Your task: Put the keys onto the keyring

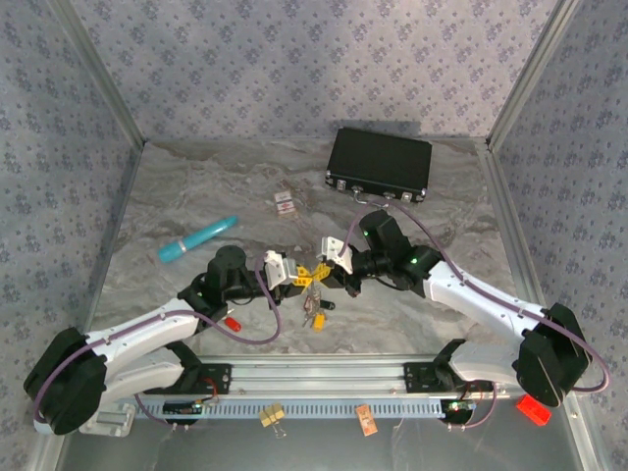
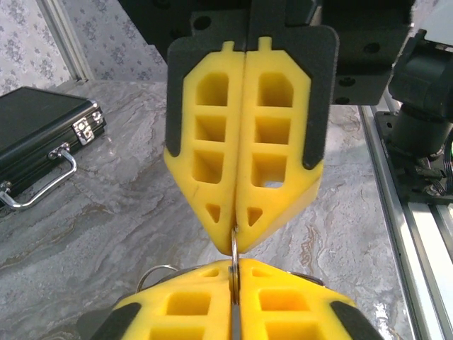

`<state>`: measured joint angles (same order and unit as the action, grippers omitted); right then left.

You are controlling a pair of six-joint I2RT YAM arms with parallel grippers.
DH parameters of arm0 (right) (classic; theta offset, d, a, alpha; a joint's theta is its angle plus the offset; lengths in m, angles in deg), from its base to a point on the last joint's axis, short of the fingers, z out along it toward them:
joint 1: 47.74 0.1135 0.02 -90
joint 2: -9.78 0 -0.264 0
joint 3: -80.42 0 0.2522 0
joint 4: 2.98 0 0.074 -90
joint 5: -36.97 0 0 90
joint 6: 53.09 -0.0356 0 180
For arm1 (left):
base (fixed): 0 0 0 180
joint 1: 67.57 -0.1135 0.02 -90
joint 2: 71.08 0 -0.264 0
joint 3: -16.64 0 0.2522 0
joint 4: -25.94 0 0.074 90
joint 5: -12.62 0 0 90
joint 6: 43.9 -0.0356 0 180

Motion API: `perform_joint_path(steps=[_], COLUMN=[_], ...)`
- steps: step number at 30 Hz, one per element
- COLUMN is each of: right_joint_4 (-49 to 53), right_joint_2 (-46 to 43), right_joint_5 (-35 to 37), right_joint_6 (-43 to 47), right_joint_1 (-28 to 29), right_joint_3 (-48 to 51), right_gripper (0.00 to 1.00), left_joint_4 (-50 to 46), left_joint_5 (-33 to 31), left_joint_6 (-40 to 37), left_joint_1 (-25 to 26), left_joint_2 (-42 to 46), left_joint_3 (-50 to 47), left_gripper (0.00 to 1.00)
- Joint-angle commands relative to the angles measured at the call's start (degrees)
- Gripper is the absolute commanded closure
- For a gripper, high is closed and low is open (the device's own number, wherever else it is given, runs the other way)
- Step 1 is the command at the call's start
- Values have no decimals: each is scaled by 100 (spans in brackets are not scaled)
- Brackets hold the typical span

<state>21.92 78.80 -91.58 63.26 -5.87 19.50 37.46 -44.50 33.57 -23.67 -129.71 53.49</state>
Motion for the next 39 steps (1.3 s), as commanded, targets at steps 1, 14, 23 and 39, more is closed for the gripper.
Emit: perform_joint_path(steps=[1, 14, 23, 39], right_joint_4=[40, -487, -39, -2595], right_joint_2=[-21, -766, -1018, 4], right_joint_5=[-126, 300, 991, 2986], right_joint_6=[-2, -464, -413, -992], right_joint_1=[36, -300, 170, 2619], right_joint_3=[-69, 305, 232, 1102], right_gripper=[100, 63, 62, 64], left_joint_4=[169, -53, -448, -584], left_joint_5=[170, -359, -1791, -2267], left_joint_6=[-56, -285, -287, 485], left_joint_1=[29, 30, 25, -913], left_joint_2=[27, 319, 639, 608], left_joint_3=[81, 73, 228, 231], left_gripper=[94, 100, 100, 100])
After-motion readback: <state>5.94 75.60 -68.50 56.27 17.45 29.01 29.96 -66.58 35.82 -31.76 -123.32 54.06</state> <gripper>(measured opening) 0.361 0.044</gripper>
